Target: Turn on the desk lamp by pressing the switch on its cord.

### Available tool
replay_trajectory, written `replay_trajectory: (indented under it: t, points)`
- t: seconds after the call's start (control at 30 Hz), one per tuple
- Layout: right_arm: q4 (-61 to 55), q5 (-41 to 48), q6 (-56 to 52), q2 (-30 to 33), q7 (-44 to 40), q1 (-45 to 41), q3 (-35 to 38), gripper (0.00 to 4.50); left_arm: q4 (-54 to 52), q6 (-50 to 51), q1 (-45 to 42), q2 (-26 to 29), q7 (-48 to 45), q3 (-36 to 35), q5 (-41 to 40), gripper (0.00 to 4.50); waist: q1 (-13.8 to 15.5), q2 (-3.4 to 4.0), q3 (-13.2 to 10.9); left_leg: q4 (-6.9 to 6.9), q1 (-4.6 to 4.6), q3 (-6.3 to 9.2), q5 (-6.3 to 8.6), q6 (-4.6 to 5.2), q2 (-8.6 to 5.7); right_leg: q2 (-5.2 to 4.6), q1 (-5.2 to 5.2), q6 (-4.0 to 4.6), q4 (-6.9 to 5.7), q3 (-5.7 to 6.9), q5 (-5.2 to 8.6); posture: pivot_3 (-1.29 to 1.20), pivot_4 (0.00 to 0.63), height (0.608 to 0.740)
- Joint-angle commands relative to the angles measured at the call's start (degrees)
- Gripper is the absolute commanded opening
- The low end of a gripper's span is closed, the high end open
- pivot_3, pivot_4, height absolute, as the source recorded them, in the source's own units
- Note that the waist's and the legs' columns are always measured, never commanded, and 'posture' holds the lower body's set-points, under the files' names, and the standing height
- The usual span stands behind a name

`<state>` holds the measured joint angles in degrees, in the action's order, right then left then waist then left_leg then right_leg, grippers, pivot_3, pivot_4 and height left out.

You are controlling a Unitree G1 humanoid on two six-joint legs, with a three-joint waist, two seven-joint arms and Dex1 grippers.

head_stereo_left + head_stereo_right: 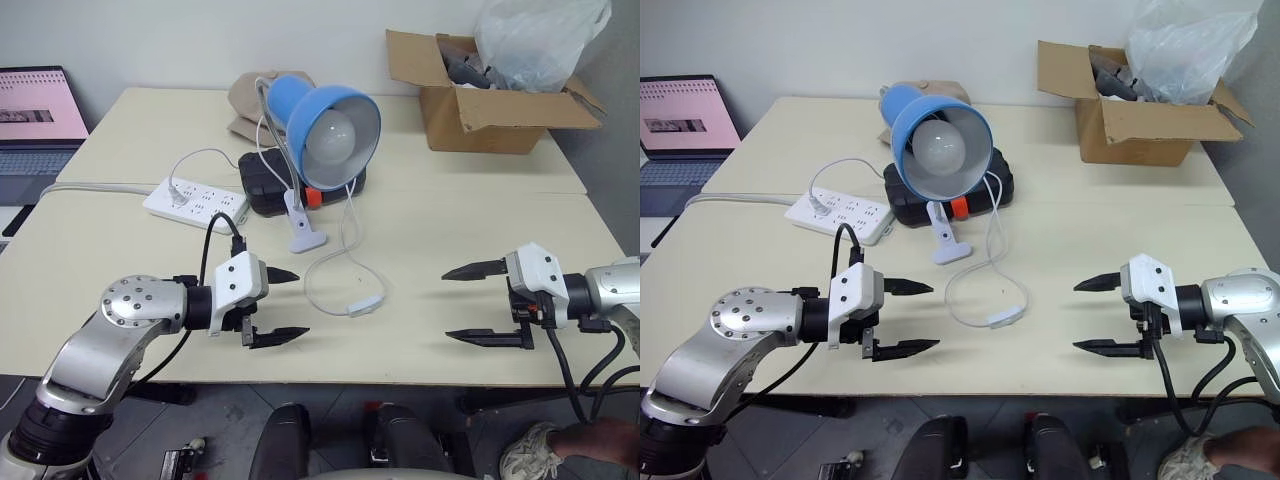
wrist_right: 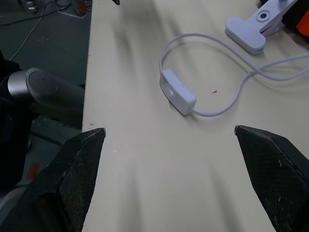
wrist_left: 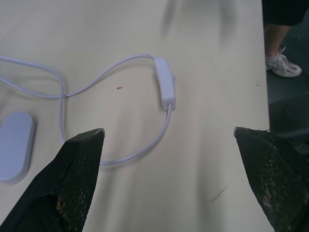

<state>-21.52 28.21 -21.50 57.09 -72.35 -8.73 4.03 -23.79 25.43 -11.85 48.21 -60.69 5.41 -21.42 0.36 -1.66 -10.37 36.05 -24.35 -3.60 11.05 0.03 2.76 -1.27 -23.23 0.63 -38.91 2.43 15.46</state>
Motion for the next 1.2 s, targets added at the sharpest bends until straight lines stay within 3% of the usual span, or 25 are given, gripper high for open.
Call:
replay_trajectory:
  t: [0.03, 0.2, 0.63, 1.1, 1.2]
  points:
    - [-2.75, 0.73, -1.03, 0.37, 0.92, -0.21, 0.89, 4.5, 2.76, -2.71, -2.64, -2.91, -0.19, 4.08, 2.47, 4.47, 0.09, 0.0, 0.0, 0.0, 0.0, 0.0, 0.0, 0.0, 0.0, 0.0, 0.0, 0.0, 0.0, 0.0, 0.0, 0.0, 0.15, 0.74]
    - [-4.78, 1.17, -2.51, 0.76, 2.17, 0.88, 1.94, 4.5, 6.89, -6.62, -4.41, -7.56, 1.92, 9.4, 8.13, 4.47, 0.14, -0.01, 0.0, 0.02, -0.01, -0.01, 0.0, 0.0, -0.02, 0.0, 0.01, -0.02, 0.01, -0.03, -0.01, 0.0, 0.15, 0.74]
    - [-9.72, 2.99, -6.48, 1.43, 4.9, 3.01, 4.48, 4.5, 18.78, -12.34, -8.47, -18.39, 5.49, 14.72, 14.68, 4.47, 0.25, -0.02, 0.01, 0.05, -0.01, 0.02, 0.0, 0.01, -0.02, 0.01, 0.02, -0.06, -0.02, -0.01, -0.03, 0.0, 0.15, 0.74]
    - [-11.15, 3.22, -7.98, 1.83, 5.94, 2.8, 4.59, 4.5, 25.55, -17.12, -9.9, -21.76, 4.96, 14.93, 17.15, 4.47, 0.28, -0.03, 0.02, 0.09, -0.02, 0.02, -0.01, 0.01, -0.03, 0.01, 0.04, -0.09, -0.02, -0.02, -0.05, 0.0, 0.15, 0.74]
    - [-11.02, 3.11, -7.84, 1.93, 5.82, 2.74, 4.4, 4.5, 25.38, -16.98, -9.71, -22.51, 4.94, 15.13, 16.94, 4.02, 0.28, -0.03, 0.02, 0.09, -0.02, 0.03, -0.01, 0.01, -0.03, 0.02, 0.04, -0.09, -0.02, -0.02, -0.06, 0.0, 0.15, 0.74]
